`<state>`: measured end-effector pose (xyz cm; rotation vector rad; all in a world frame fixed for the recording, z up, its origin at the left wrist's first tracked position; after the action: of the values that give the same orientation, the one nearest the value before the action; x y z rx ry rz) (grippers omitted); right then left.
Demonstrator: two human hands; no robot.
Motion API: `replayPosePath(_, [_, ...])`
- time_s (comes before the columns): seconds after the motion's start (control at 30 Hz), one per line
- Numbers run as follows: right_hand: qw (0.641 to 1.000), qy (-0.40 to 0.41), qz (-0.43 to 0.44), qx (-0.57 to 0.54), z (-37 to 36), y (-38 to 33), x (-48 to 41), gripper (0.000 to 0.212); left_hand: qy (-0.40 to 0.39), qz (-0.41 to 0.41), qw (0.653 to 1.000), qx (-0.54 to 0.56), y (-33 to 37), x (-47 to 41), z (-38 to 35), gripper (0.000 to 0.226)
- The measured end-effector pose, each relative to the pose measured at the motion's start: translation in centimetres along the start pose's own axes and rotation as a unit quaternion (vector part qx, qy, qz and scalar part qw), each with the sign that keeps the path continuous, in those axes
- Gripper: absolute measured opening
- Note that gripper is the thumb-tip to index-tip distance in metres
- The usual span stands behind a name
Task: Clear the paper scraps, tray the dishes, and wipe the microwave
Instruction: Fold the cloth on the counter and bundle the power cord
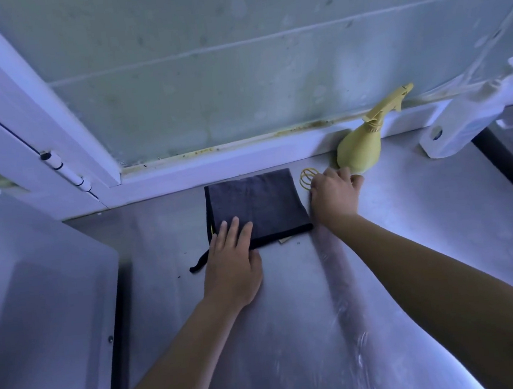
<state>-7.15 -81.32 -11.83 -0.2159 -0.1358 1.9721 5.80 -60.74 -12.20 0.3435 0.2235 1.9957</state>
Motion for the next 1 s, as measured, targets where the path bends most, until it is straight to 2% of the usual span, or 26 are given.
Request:
replayPosePath(0.1, [1.0, -0.017, 0.005, -0.011, 0.2, 0.3, -0.2, 0.019, -0.022, 0.007, 1.0, 0.013, 0.4, 0.0, 0.8, 0.057])
replayPosePath(0.2, [0.989, 0.009, -0.035, -0.147, 1.9, 0.7, 0.4, 0.018, 0.009, 0.012, 0.996, 0.089, 1.0, 1.0, 2.5, 0.054])
replayPosePath(0.3, [0.957, 0.004, -0.047, -0.285, 5.5, 0.6, 2.9, 0.016, 0.042, 0.009, 0.983, 0.178, 1.9, 3.7, 4.4, 0.05])
replayPosePath(0.4, [0.911, -0.047, -0.028, -0.408, 10.2, 0.0, 7.5, 0.007, 0.042, 0.024, 0.961, 0.274, 3.0, 7.4, 6.7, 0.04])
replayPosePath(0.47, [0.876, -0.113, -0.001, -0.469, 13.2, -0.8, 11.7, 0.007, 0.048, 0.021, 0.949, 0.311, 3.8, 10.2, 8.5, 0.043])
replayPosePath(0.57, [0.799, -0.253, 0.038, -0.544, 16.8, -2.0, 19.0, 0.009, -0.003, 0.01, 0.931, 0.365, 4.7, 15.2, 10.8, 0.048])
replayPosePath(0.67, [0.717, -0.355, 0.035, -0.598, 18.4, -3.0, 26.0, 0.018, -0.062, 0.04, 0.913, 0.402, 4.3, 20.8, 11.2, 0.026])
replayPosePath(0.77, [0.679, -0.377, 0.007, -0.63, 17.9, -4.0, 31.6, 0.007, -0.076, 0.086, 0.89, 0.442, 2.9, 26.7, 10.6, 0.005])
replayPosePath(0.87, [0.655, -0.397, -0.015, -0.643, 16.5, -5.3, 36.5, 0.005, -0.08, 0.128, 0.864, 0.481, 0.8, 32.5, 9.5, 0.006])
replayPosePath(0.93, [0.639, -0.424, -0.035, -0.641, 15.6, -6.4, 39.7, 0.025, -0.072, 0.175, 0.846, 0.498, -0.7, 36.2, 8.5, 0.005])
replayPosePath(1.0, [0.632, -0.44, -0.065, -0.635, 14.5, -8.0, 43.2, 0.033, -0.059, 0.23, 0.825, 0.513, -2.3, 39.6, 7.1, 0.006])
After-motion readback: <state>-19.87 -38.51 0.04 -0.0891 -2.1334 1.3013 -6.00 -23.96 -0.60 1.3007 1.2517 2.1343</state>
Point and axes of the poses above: each hand's wrist, its own x-axis away from the middle knuckle, its own z-axis out of the back of the hand, y = z × x, the point moved 1 cm from there along -x, towards the middle knuckle, and after that the axes turned 5 degrees about -x, right-handed, at the moved point
